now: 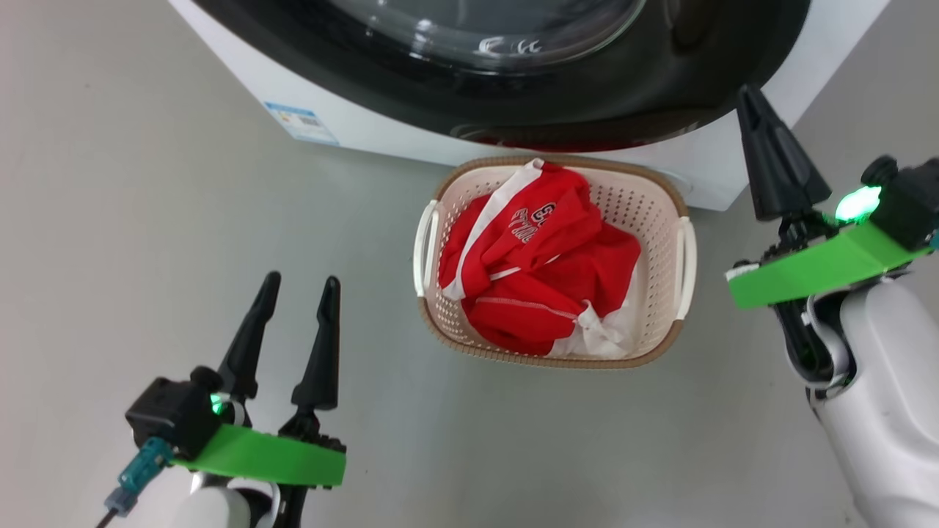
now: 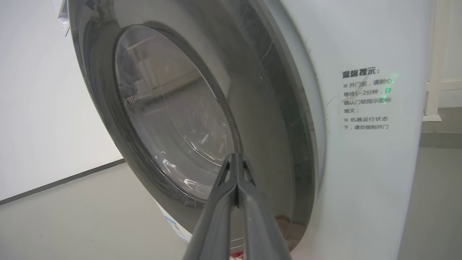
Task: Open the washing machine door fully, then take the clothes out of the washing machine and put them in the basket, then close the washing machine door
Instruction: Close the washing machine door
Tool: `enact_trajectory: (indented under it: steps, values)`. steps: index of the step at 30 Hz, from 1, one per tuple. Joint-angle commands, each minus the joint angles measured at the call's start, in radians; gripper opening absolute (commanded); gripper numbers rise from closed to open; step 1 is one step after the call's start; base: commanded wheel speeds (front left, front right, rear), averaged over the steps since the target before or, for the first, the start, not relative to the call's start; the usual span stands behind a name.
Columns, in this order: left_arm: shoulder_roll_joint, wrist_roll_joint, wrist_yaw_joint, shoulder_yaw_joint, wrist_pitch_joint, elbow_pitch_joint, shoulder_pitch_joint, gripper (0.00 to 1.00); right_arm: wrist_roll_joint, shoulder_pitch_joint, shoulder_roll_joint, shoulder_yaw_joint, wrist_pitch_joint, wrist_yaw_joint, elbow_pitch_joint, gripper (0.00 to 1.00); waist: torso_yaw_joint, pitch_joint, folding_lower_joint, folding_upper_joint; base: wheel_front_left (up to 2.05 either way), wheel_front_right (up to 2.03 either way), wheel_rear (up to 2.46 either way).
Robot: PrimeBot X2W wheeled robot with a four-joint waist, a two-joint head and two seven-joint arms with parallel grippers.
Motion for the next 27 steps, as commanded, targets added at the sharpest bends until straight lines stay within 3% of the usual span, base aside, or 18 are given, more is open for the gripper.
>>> enact_trajectory:
  steps: [1,3,4,5,27]
  values:
    - [0.016,0.021,-0.004,0.044,-0.005,-0.011,0.029,1.00,0.020,0.043,0.015,0.020,-0.006,-0.001,-0.033,0.49,-0.028,-0.037,-0.0001,0.0000,0.00,0.00,0.00]
    - [0.016,0.031,-0.007,0.052,-0.005,-0.006,0.035,1.00,0.019,0.069,0.020,0.020,-0.006,-0.001,-0.037,0.80,-0.039,-0.052,-0.0001,0.0000,0.00,0.00,0.00]
    - [0.016,0.031,-0.007,0.052,-0.005,-0.006,0.035,1.00,0.019,0.069,0.020,0.020,-0.006,-0.001,-0.037,0.80,-0.039,-0.052,-0.0001,0.0000,0.00,0.00,0.00]
    - [0.016,0.037,-0.008,0.056,-0.005,-0.003,0.038,1.00,0.019,0.082,0.022,0.019,-0.006,-0.001,-0.038,1.00,-0.045,-0.060,-0.0001,0.0000,0.00,0.00,0.00]
    - [0.016,0.118,-0.016,0.099,-0.005,0.006,0.104,1.00,0.008,0.364,0.059,-0.076,-0.006,-0.001,-0.061,1.00,-0.171,-0.195,-0.0001,0.0000,0.00,0.00,0.00]
